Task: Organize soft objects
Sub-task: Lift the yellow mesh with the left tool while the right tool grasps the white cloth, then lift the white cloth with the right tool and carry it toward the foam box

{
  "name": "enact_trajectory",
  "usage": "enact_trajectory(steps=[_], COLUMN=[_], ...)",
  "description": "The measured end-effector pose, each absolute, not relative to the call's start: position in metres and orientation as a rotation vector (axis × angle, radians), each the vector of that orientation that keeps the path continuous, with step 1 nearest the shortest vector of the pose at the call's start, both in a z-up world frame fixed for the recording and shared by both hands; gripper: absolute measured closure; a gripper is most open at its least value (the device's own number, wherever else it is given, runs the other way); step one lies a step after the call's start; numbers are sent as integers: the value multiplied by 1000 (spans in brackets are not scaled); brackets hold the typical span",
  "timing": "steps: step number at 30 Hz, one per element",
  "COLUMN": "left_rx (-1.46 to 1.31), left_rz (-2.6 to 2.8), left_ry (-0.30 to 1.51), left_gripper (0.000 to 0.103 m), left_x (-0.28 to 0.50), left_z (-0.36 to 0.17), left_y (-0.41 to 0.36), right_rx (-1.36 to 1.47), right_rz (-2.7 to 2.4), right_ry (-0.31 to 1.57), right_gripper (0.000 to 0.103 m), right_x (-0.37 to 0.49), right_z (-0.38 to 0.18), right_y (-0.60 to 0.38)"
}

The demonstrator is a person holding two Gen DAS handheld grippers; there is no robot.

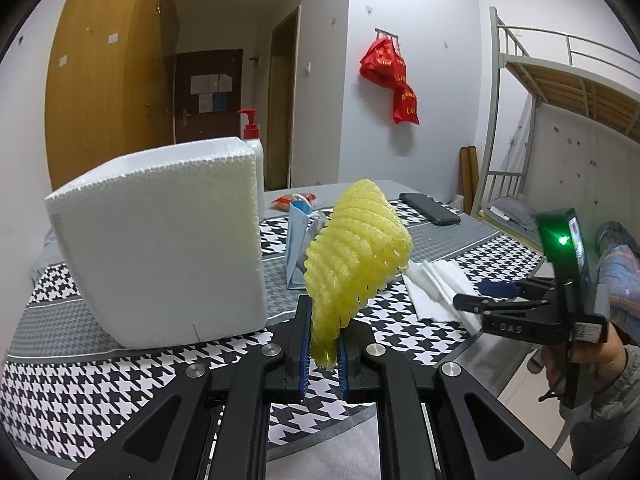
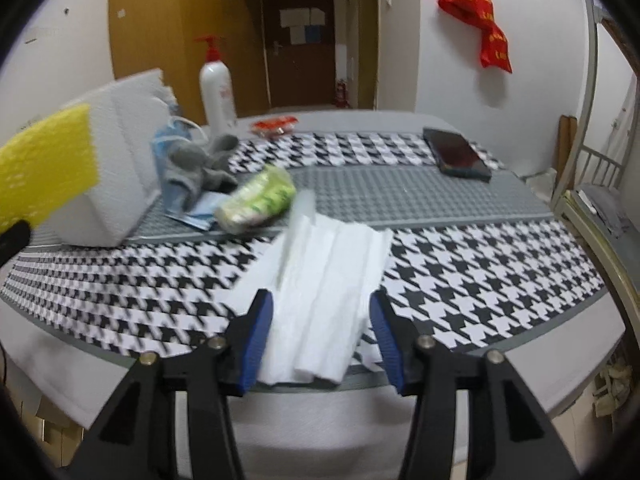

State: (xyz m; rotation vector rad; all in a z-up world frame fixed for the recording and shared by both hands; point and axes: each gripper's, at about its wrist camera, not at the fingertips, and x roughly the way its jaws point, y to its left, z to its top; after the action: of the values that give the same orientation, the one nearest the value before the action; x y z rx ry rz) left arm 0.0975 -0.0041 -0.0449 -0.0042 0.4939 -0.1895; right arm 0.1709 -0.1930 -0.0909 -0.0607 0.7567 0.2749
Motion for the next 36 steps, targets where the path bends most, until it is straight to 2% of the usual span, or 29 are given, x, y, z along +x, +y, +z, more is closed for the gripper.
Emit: enact_trajectory(steps=[6, 7, 8, 9, 10, 11, 13, 22, 36], left_rx=[-7, -8, -9, -9, -10, -10, -11, -7, -19], left_rz=[-204, -206, -211, -213, -214, -216, -221, -212, -166], left_ry=[513, 514, 517, 517, 519, 521, 527, 502, 435], left_gripper=[91, 91, 91, 91, 91, 91, 91, 91, 91], left_x=[110, 111, 113, 112, 113, 114, 115, 111, 90], left_z=[-50, -51, -52, -52, -53, -54, -55, -47, -27], left_y=[-7, -7, -8, -8, -8, -8, -8, -6, 7], right_rx=[-82, -86, -92, -96, -91, -84, -85, 31, 31], right_rz=[281, 280, 275, 278, 288, 298, 310, 390, 407], right_ry=[778, 779, 777, 780, 785, 789, 789, 745, 596], right_gripper=[49, 52, 57, 67, 83, 91, 95, 97, 97], right_x=[182, 183, 183, 183, 183, 182, 181, 174, 152], right_z=[-100, -100, -100, -100, -99, -99, -100, -78, -24], right_y=[-190, -190, -189, -189, -189, -189, -187, -197, -191])
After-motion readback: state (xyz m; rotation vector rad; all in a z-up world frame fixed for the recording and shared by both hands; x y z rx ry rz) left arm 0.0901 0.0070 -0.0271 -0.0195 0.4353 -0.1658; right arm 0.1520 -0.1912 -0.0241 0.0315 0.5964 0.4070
